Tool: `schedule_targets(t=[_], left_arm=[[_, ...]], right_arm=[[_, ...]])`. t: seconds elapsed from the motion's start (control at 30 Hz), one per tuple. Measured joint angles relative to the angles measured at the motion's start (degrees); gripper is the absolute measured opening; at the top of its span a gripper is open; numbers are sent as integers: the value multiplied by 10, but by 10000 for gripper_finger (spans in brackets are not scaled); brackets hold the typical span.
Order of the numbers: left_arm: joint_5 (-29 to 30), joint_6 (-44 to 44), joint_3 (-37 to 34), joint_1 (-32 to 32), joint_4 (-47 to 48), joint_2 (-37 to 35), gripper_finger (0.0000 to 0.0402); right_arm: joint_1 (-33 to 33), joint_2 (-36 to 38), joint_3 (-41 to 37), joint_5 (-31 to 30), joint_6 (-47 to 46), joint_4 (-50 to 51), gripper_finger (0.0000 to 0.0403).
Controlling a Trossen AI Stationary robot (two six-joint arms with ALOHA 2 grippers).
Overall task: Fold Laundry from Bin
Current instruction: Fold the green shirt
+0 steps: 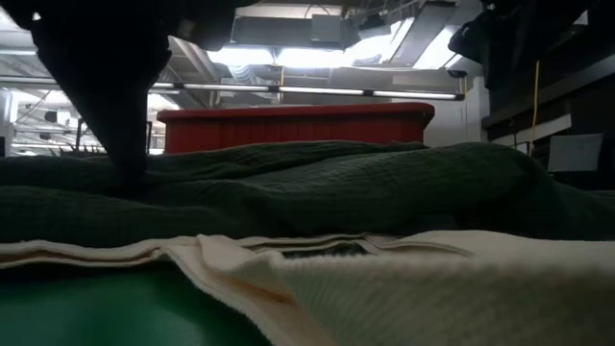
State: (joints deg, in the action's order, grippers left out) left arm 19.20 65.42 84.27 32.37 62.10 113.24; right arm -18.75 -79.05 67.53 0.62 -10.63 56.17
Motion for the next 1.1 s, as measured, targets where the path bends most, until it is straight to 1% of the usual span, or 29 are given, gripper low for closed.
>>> schedule_targets(t=[0.23,0.37,0.5,0.7,0.73,0.83,1.1], left_arm=[[-1,-6,0,0,2,9,175],[-1,-6,0,-1,5,12,156],[2,1,0,-1,14,12,112],[2,1,0,-1,20,12,21],[2,1,0,-1,20,12,11],[0,1,0,-2,28,10,8],[-2,0,0,-23,115,-20,3]], right_arm=[[0,0,0,0,0,-1,163],[0,0,0,0,0,-2,163],[0,0,0,0,0,-2,163],[0,0,0,0,0,-2,163],[0,0,0,0,0,-2,163],[0,0,0,0,0,-2,163],[0,0,0,0,0,-2,163]])
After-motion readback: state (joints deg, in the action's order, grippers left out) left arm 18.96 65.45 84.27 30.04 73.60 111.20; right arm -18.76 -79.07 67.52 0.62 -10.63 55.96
